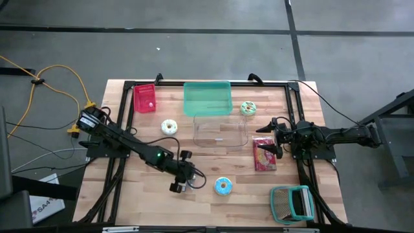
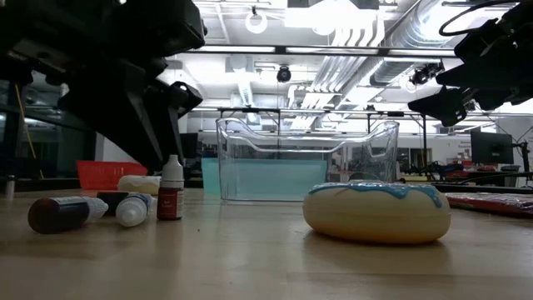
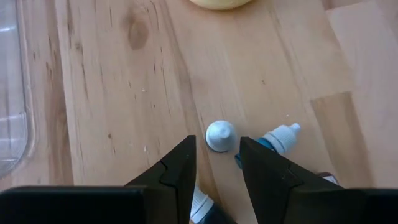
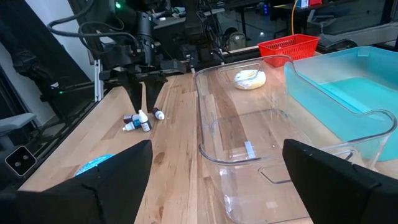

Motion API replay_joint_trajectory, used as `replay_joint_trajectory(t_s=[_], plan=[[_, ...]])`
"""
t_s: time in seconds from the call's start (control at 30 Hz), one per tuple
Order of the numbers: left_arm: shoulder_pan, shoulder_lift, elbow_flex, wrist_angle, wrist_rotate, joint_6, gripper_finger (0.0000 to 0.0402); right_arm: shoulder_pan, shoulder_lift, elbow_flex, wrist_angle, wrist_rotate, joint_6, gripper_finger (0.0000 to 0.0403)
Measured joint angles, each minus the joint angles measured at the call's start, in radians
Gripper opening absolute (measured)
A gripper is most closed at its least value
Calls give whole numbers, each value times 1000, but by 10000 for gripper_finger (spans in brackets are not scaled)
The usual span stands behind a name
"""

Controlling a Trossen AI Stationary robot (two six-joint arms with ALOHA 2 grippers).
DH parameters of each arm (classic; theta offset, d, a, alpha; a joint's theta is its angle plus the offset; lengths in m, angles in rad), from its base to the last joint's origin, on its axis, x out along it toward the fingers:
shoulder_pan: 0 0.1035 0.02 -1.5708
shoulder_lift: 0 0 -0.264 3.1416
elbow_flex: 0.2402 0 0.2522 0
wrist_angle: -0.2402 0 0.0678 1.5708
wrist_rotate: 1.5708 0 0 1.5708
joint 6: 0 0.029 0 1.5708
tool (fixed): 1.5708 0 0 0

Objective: Pick & Place Food Item
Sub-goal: Put the red food coloring bottle into the red bin

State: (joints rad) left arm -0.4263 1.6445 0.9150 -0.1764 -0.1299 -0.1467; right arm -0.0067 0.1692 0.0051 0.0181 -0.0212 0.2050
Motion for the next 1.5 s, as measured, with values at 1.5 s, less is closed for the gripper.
replay_joint_trajectory(t_s=[1.5], plan=[[2, 54, -1, 96, 6, -1, 77, 0, 0, 0, 0, 0, 0, 350]])
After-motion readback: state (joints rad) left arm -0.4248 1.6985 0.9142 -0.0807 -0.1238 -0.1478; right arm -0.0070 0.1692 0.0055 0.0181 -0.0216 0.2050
